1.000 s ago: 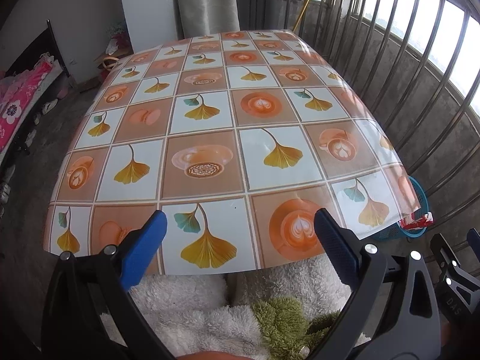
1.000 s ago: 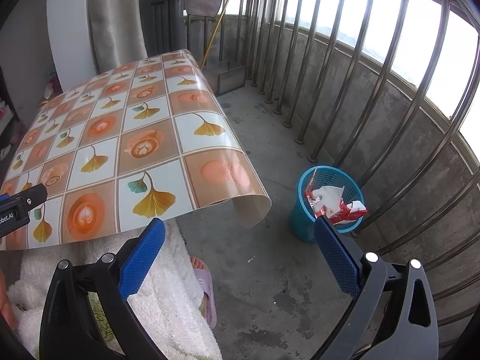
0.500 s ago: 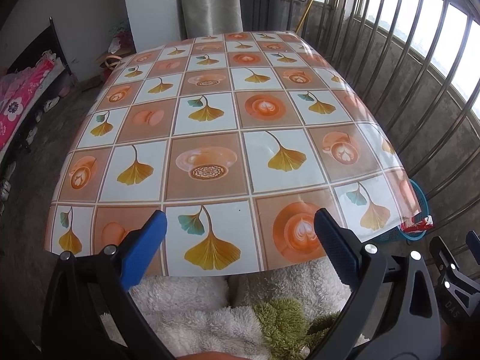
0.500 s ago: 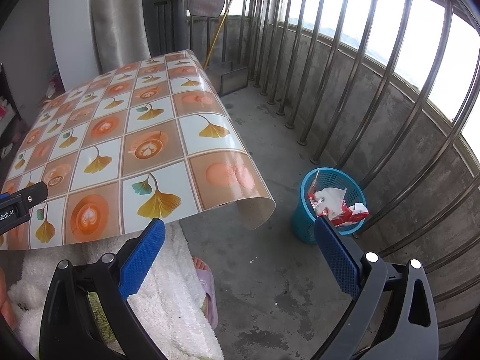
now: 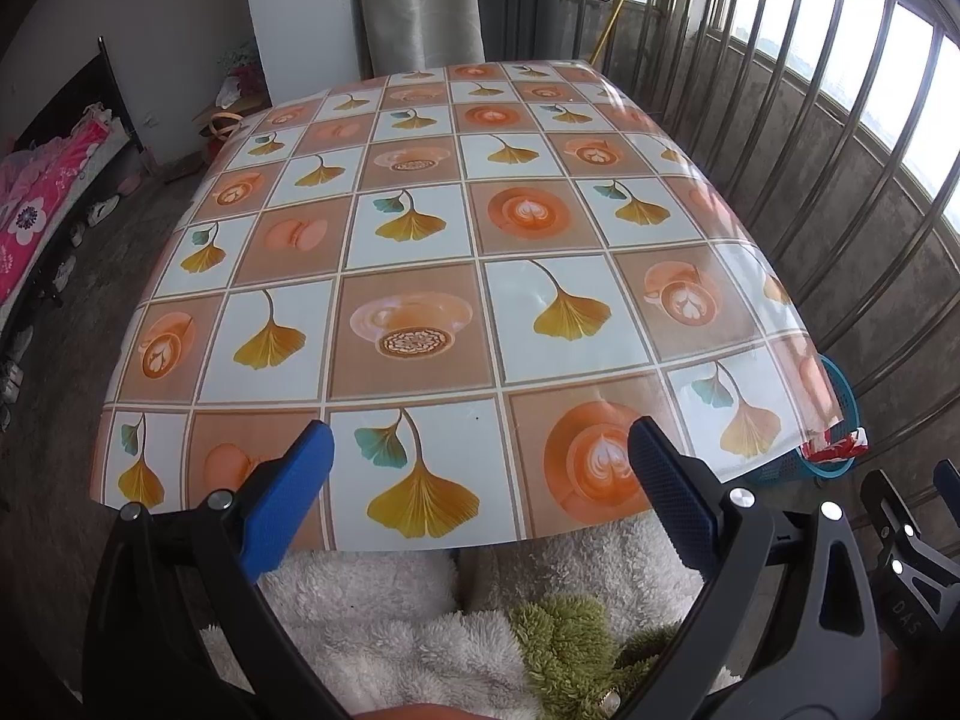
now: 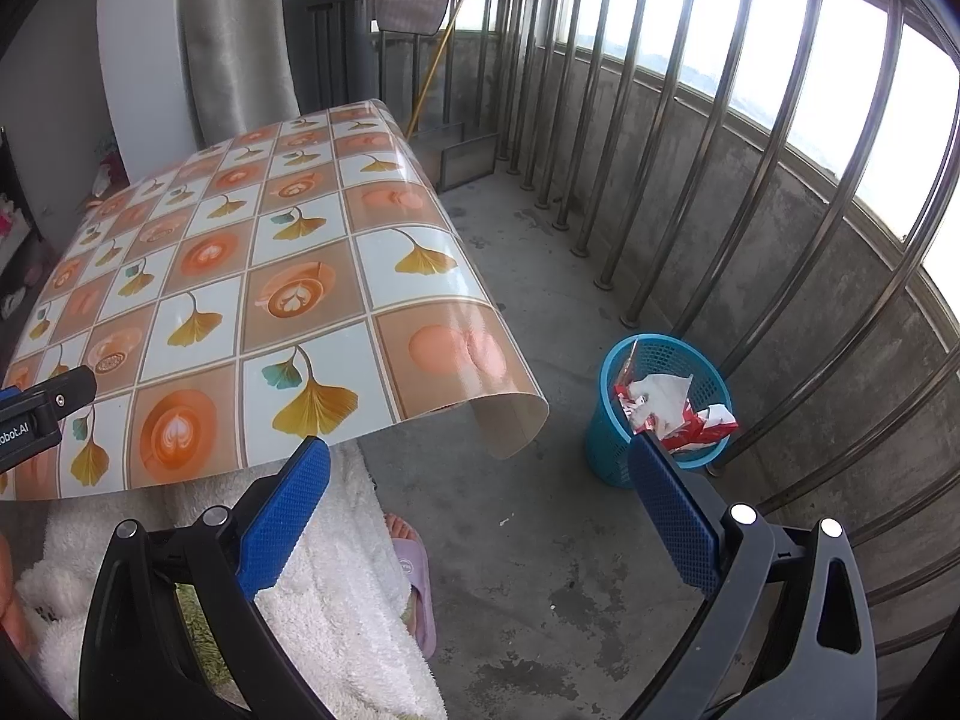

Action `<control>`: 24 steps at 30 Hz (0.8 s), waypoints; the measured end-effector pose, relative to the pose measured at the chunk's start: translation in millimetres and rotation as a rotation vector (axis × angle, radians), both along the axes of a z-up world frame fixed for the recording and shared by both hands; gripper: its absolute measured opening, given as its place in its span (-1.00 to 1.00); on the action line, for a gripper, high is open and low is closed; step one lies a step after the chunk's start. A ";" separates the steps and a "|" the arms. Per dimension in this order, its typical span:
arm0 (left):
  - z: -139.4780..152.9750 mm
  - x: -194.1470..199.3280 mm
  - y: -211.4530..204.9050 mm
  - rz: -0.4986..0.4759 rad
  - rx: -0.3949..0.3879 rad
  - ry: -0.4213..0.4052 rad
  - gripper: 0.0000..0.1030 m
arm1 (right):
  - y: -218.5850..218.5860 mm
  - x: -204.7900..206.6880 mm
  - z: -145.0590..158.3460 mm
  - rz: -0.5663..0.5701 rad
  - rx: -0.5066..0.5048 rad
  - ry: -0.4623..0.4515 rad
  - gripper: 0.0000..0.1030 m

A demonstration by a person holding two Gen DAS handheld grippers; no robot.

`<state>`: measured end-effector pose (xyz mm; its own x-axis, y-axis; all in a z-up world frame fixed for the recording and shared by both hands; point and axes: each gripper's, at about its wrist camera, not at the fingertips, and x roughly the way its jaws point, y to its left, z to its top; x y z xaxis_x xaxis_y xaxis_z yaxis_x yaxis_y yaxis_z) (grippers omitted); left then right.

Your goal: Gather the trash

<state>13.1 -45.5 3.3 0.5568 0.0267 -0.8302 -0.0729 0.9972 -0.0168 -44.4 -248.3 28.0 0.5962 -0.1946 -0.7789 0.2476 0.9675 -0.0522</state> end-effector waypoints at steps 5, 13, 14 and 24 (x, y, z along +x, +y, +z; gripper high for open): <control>-0.1 0.0 -0.2 0.000 0.000 0.000 0.83 | -0.4 0.0 0.0 0.000 0.001 0.000 0.87; -0.3 0.0 -0.4 0.000 0.000 -0.001 0.83 | -1.0 0.2 0.5 -0.001 0.002 -0.001 0.87; -0.3 0.1 -0.4 -0.001 0.000 -0.001 0.83 | -1.3 0.0 0.5 -0.001 0.002 -0.001 0.87; -0.2 -0.1 -0.3 -0.001 0.001 0.000 0.83 | -2.9 -0.5 1.4 -0.001 0.004 -0.003 0.87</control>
